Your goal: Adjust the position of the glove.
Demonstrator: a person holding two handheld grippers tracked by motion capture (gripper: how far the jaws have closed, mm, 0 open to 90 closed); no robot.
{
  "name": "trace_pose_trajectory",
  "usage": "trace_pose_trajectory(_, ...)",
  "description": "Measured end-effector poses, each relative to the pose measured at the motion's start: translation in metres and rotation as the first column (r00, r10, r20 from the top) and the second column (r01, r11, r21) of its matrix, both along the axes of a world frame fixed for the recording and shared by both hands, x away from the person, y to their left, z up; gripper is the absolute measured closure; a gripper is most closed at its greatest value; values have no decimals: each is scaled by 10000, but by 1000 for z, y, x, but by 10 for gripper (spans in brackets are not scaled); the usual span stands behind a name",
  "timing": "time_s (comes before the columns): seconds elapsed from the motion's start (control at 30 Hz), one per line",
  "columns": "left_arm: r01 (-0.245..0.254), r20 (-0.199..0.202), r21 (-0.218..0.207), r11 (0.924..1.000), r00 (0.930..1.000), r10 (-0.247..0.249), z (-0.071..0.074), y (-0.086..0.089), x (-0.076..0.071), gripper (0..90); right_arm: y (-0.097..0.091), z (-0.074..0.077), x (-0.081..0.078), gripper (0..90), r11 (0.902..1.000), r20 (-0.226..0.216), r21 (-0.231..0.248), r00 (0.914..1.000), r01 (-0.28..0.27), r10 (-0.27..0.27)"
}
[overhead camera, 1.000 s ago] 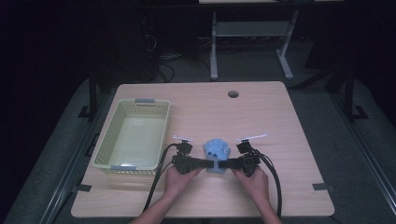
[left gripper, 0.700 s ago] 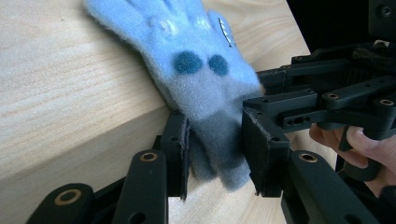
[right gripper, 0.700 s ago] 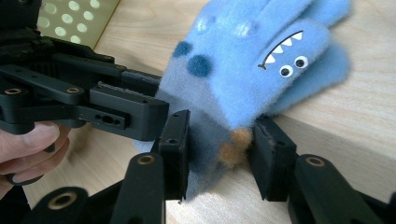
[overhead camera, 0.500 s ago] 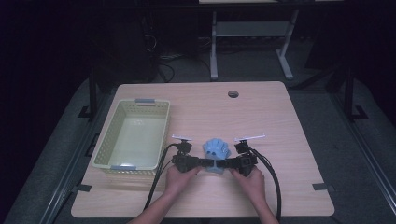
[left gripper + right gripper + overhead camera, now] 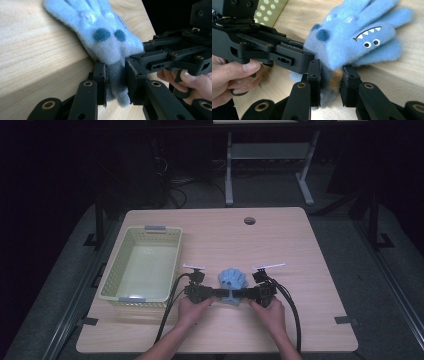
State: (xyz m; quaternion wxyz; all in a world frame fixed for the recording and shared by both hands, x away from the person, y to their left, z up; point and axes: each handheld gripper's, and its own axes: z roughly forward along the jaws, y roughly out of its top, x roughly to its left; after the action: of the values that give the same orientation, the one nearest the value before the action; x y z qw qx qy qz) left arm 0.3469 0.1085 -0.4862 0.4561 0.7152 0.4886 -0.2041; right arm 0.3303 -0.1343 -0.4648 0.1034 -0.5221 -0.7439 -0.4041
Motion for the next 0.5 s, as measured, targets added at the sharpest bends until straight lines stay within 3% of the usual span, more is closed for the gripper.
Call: trace_pose_trajectory(0.5, 80, 200, -299, 9995, 9998, -74, 6, -2, -1, 719, -4, 10, -4, 736, 10000, 253, 0, 9997, 64, -64)
